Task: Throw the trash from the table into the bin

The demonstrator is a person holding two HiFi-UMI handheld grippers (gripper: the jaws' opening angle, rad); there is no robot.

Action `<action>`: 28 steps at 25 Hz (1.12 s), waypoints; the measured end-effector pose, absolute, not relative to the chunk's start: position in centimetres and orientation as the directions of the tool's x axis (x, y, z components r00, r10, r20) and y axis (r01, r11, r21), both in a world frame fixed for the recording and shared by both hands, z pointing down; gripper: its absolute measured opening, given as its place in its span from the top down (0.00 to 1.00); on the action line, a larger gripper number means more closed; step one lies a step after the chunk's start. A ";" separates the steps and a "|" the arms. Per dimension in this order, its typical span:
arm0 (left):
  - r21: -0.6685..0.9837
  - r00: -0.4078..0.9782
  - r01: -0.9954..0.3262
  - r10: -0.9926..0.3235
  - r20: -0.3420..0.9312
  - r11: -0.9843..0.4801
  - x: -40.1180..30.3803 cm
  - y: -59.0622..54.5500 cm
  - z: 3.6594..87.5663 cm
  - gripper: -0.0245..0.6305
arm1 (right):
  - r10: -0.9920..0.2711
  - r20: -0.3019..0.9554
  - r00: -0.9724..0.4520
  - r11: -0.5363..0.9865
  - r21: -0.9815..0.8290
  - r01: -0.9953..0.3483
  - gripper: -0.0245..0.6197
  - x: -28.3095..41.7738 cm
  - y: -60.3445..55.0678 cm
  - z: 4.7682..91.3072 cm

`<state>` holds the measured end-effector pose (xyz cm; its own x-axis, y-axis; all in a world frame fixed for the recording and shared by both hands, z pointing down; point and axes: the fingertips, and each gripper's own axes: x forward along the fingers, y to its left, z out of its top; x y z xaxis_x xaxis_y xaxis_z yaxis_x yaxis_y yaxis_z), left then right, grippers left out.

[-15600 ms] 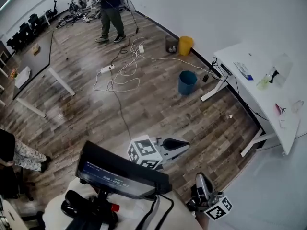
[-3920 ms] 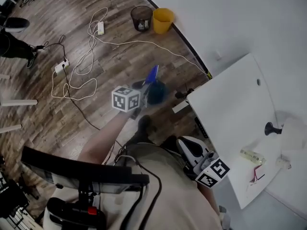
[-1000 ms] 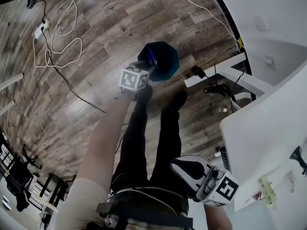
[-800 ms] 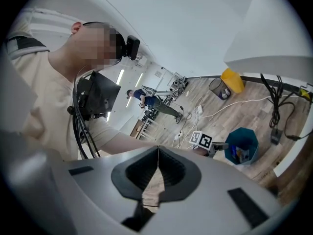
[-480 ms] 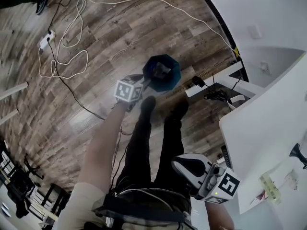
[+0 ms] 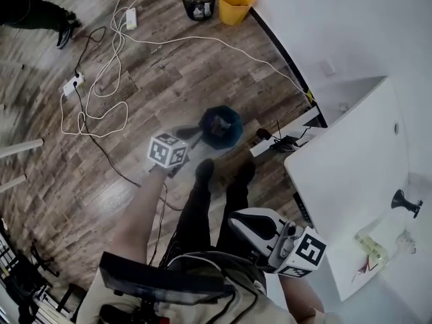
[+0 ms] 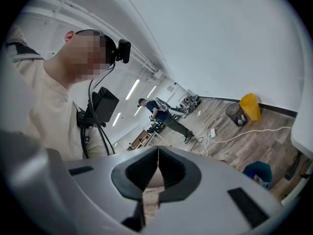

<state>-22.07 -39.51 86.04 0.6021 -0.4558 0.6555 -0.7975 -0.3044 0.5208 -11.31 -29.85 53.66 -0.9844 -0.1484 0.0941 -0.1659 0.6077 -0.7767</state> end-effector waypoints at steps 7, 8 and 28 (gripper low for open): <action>0.638 0.726 -0.661 -0.553 0.409 -0.395 -20.5 -40.3 73.3 0.94 | -0.142 0.213 -0.967 0.770 -0.590 -0.243 0.94 -10.9 -28.4 48.9; 0.647 0.744 -0.638 -0.550 0.379 -0.417 -20.0 -40.4 71.7 0.94 | -0.149 0.222 -0.964 0.786 -0.564 -0.252 0.94 -10.8 -28.5 48.2; 0.519 0.915 -0.395 -0.375 0.149 -0.758 -10.3 -34.4 49.8 0.94 | -0.394 0.046 -0.918 0.795 -0.484 -0.365 0.94 -8.8 -23.1 37.3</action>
<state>-10.30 -34.39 49.81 0.9150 -0.3746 0.1495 -0.3951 -0.7582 0.5187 -8.75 -23.11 37.29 -0.9181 -0.3936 0.0464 -0.3653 0.7951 -0.4842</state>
